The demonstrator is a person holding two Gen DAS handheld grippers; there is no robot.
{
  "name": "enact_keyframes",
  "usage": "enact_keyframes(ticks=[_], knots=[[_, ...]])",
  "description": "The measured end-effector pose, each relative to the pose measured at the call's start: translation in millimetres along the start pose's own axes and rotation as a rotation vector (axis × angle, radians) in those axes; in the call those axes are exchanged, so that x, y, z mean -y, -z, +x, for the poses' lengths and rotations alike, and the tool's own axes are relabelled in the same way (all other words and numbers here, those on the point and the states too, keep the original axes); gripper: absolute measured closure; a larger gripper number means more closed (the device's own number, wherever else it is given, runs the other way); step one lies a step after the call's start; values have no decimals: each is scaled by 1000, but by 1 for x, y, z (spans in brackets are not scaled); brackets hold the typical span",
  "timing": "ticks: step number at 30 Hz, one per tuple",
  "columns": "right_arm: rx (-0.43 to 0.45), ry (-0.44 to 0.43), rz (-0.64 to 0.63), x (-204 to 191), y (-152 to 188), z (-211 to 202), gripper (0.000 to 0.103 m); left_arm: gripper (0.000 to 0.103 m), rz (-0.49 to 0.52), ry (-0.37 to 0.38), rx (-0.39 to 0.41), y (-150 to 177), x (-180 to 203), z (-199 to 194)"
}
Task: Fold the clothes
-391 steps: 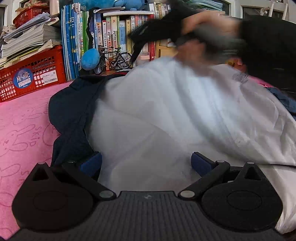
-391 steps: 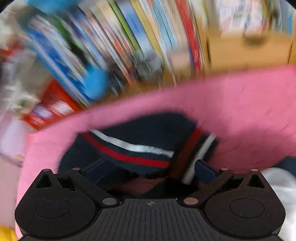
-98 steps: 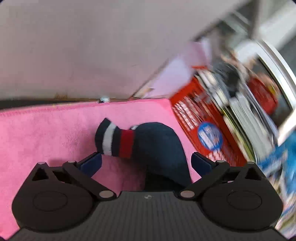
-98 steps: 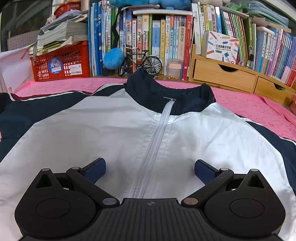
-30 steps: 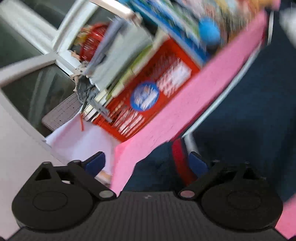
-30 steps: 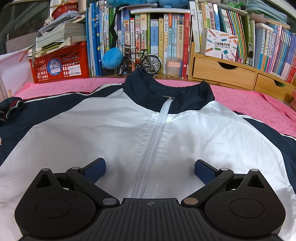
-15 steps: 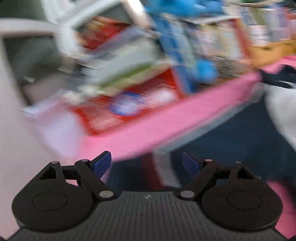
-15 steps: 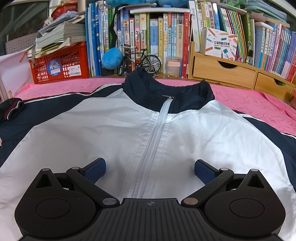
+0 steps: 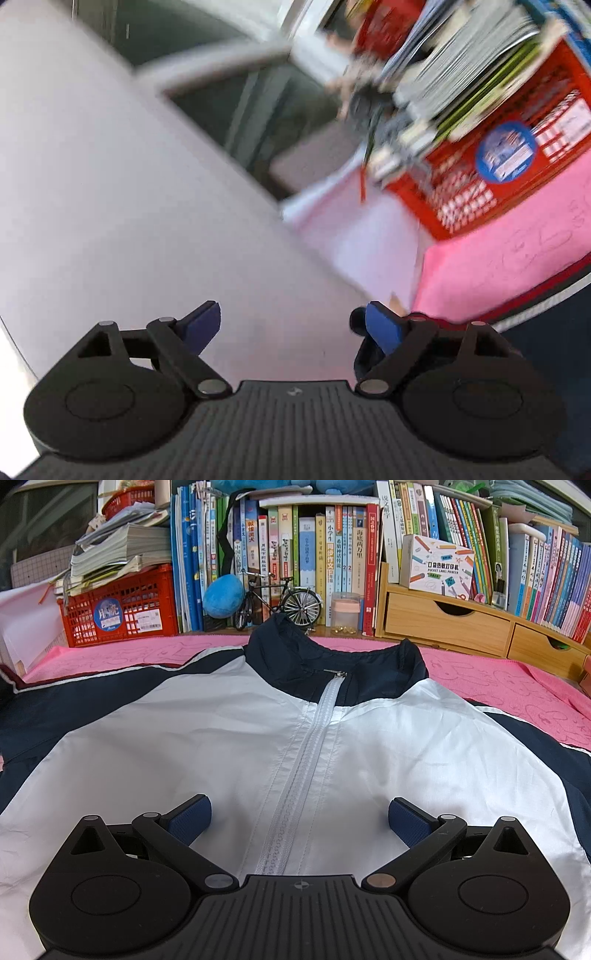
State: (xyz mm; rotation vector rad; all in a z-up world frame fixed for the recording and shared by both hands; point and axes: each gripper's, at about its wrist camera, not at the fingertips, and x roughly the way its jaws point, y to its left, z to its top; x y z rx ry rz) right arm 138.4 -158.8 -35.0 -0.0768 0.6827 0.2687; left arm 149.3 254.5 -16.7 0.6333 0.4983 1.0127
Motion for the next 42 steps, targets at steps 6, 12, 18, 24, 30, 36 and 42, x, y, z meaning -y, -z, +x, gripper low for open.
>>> enact_keyframes(ticks=[6, 12, 18, 24, 30, 36, 42], knots=[[1, -13, 13, 6, 0, -2, 0, 16, -146, 276, 58, 4, -12, -36], [108, 23, 17, 61, -21, -22, 0, 1, -180, 900, 283, -28, -2, -93], [129, 24, 25, 135, -56, 6, 0, 0, -94, 1225, 323, -65, 77, -114], [-1, -133, 40, 158, -62, 67, 0, 0, 13, 1351, 290, -81, 146, -115], [-13, -151, -60, 138, -63, 82, 1, 0, 139, 1410, 171, -84, 189, -116], [11, -125, -101, 121, -62, 70, 64, 82, 103, 1438, 200, -79, 186, -138], [49, 2, -180, 92, -78, 72, 87, 103, 114, 1105, 262, -83, 193, -147]])
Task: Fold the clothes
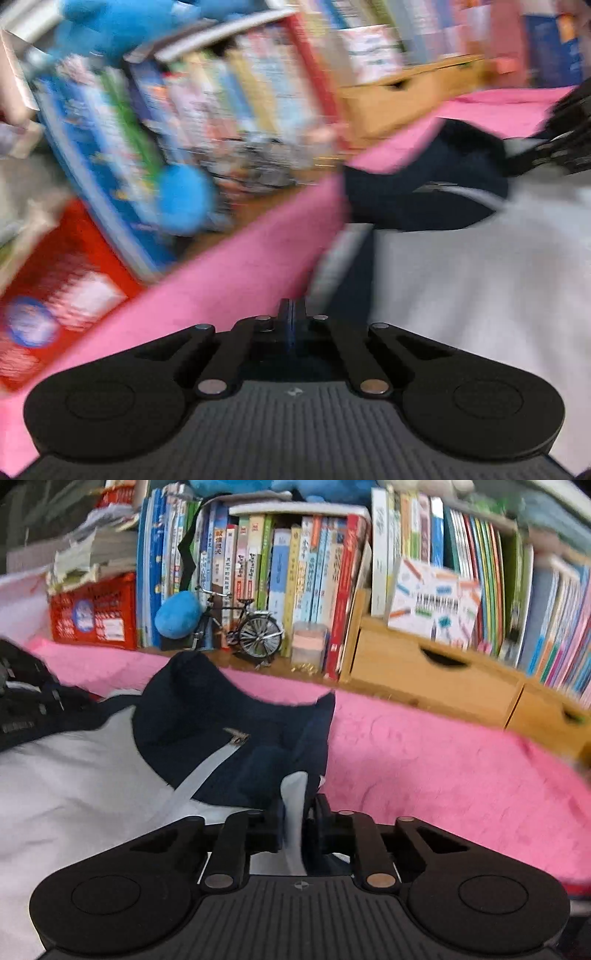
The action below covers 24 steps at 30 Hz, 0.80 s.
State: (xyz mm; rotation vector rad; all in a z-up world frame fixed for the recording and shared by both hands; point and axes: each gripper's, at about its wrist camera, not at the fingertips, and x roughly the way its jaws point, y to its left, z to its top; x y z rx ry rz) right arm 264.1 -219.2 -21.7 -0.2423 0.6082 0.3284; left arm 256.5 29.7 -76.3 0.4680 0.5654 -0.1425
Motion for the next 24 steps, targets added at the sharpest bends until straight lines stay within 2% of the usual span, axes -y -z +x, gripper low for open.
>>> enact_keyframes(ticks=[1, 2, 3, 5, 6, 7, 8, 9, 10, 11, 12, 13, 14, 15, 16, 17, 19, 21, 22, 23, 24], knots=[[-1, 16, -7, -2, -4, 5, 88, 103, -41, -31, -16, -3, -10, 8], [-2, 27, -9, -1, -9, 11, 89, 103, -111, -31, -45, -6, -24, 19], [-5, 38, -10, -1, -13, 19, 89, 103, -171, 3, -59, -8, -36, 24], [-9, 49, -16, 1, -17, 32, 89, 103, -270, 142, -56, -5, -54, 25], [-10, 52, -22, 0, -18, 38, 89, 100, -298, 230, -52, -4, -61, 22], [-9, 48, -20, 2, -18, 41, 89, 85, -304, 337, -45, -3, -65, 16], [-5, 31, -4, 6, -16, 40, 88, 60, -309, 445, -38, -1, -69, 10], [-2, 14, 12, 9, -14, 38, 87, 46, -293, 514, -35, -1, -70, 5], [1, -3, 28, 13, -12, 37, 85, 24, -244, 519, -32, -2, -66, 0], [4, -22, 46, 17, -10, 36, 83, 15, -193, 496, -25, -3, -61, -3], [3, -48, 67, 22, -8, 34, 82, 14, -152, 466, -22, -4, -57, -3], [-2, -79, 89, 27, -7, 32, 75, 13, -122, 432, -21, -4, -53, -2], [-7, -116, 111, 33, -5, 29, 60, 8, -102, 409, -26, -3, -51, 2], [-17, -158, 128, 39, -2, 26, 49, 6, -84, 395, -38, -2, -48, 8], [-30, -196, 135, 43, -1, 23, 27, 2, -75, 387, -58, 0, -47, 15], [-43, -226, 134, 45, 0, 20, 16, 0, -79, 386, -81, 3, -48, 22], [-60, -254, 122, 46, 3, 17, 14, 0, -158, 423, -122, 6, -54, 33], [-62, -238, 104, 42, 6, 17, 16, 6, -182, 400, -104, 8, -50, 30], [-58, -218, 93, 39, 8, 17, 23, 20, -188, 393, -80, 10, -45, 24], [-47, -194, 81, 33, 9, 16, 41, 37, -195, 381, -63, 12, -40, 16], [-34, -177, 67, 28, 9, 14, 48, 46, -193, 362, -52, 13, -34, 9]])
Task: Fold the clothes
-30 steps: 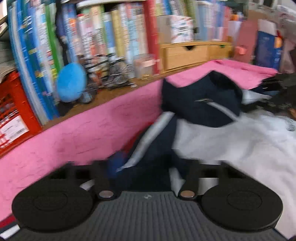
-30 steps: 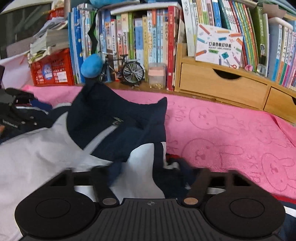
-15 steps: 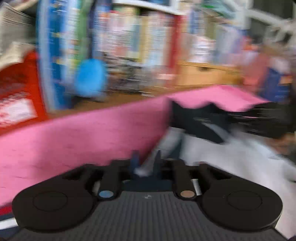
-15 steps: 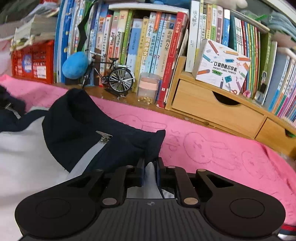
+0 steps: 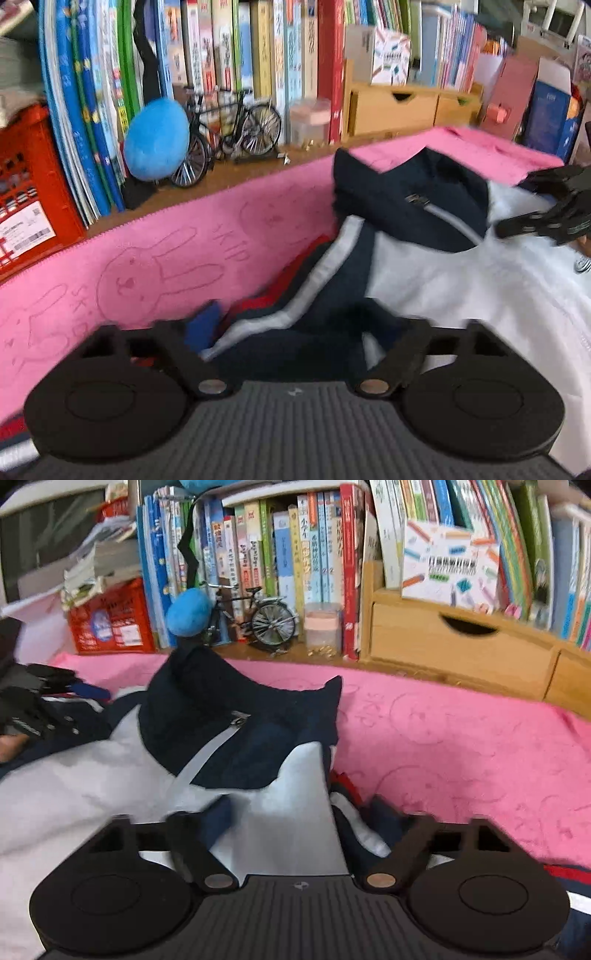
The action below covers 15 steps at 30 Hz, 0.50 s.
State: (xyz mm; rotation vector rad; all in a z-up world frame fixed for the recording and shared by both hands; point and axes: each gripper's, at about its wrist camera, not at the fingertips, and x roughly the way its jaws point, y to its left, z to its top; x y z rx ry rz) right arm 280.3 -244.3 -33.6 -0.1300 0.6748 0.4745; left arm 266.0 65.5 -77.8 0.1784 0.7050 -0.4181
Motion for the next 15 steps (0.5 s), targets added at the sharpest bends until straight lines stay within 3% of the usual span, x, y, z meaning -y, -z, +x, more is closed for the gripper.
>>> enact_keyframes(ticks=[2, 4, 8, 10, 11, 14, 15], knots=[[12, 23, -17, -10, 1, -2, 71, 82, 24, -52, 13, 5, 20, -8], [19, 55, -30, -20, 1, -5, 83, 91, 84, -129, 27, 10, 42, -11], [50, 171, -112, -42, -3, -9, 91, 93, 269, -301, 122, 7, 67, -9], [59, 220, -154, -47, -11, 1, 92, 95, 303, -380, 139, -1, 64, 3], [55, 234, -153, -46, -17, 8, 92, 102, 296, -423, 128, -6, 61, 14], [33, 273, -129, -36, -33, 40, 92, 103, 231, -625, 44, -16, 33, 62], [33, 289, -121, -32, -37, 51, 92, 103, 155, -623, -10, -17, 19, 72]])
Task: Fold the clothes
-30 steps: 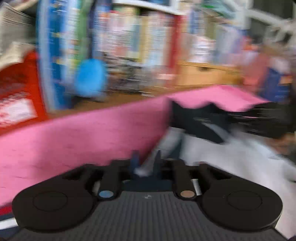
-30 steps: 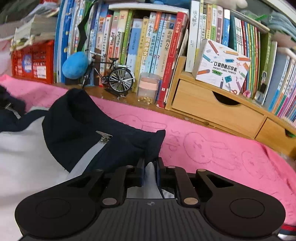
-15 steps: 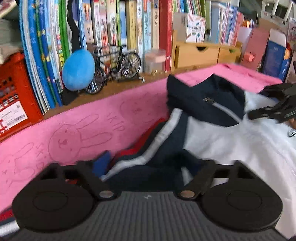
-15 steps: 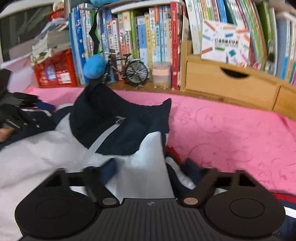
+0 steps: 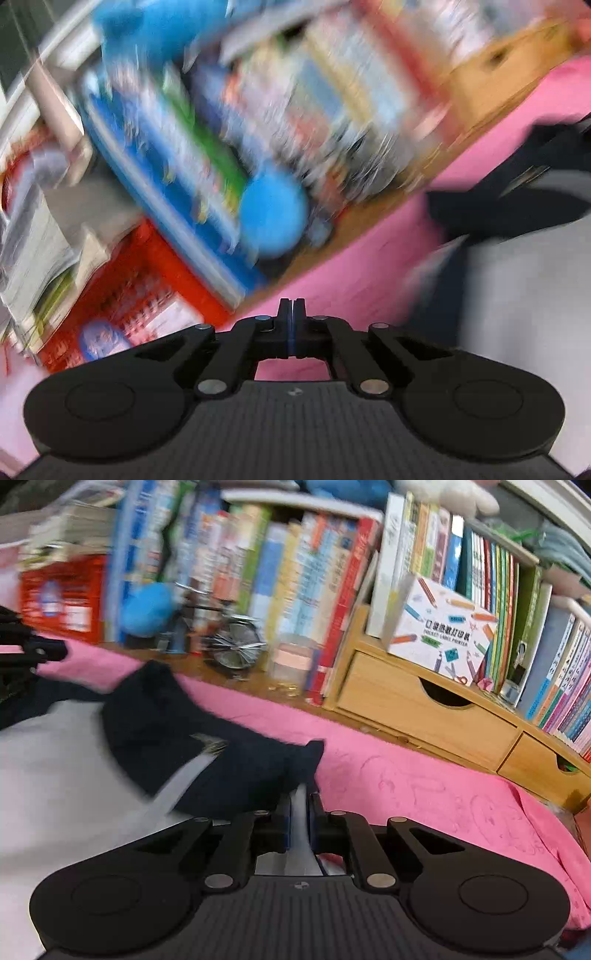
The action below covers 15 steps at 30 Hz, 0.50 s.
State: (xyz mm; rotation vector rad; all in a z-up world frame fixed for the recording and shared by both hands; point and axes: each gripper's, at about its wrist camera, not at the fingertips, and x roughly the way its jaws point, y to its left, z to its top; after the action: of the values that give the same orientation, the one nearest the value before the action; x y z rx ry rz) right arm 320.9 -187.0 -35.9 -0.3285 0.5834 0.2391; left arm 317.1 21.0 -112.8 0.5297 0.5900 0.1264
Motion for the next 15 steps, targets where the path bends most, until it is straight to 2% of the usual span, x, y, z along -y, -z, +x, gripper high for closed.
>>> enact_keyframes(ticks=[1, 3, 4, 6, 8, 9, 11, 13, 15], knots=[[3, 15, 10, 1, -3, 8, 92, 103, -56, 19, -46, 1, -8, 9], [2, 20, 34, 2, -7, 12, 91, 102, -109, 48, -4, 4, -20, -2], [3, 18, 48, 4, -9, 11, 88, 97, -92, 62, 20, 4, -25, -14], [27, -43, 103, 14, -6, -12, 71, 93, -48, 109, 34, 3, -39, -38], [66, -129, 152, 25, 4, -43, 27, 82, -32, 199, 54, 10, -59, -70], [90, -159, 166, 31, 13, -63, 21, 80, -33, 239, 67, 15, -68, -86], [129, -177, 176, 43, 35, -102, 20, 77, -47, 321, 93, 28, -82, -118], [111, -168, 197, 65, 66, -134, 21, 74, -54, 380, 89, 39, -84, -138], [50, -127, 218, 85, 95, -152, 24, 73, -4, 375, 66, 51, -74, -148]])
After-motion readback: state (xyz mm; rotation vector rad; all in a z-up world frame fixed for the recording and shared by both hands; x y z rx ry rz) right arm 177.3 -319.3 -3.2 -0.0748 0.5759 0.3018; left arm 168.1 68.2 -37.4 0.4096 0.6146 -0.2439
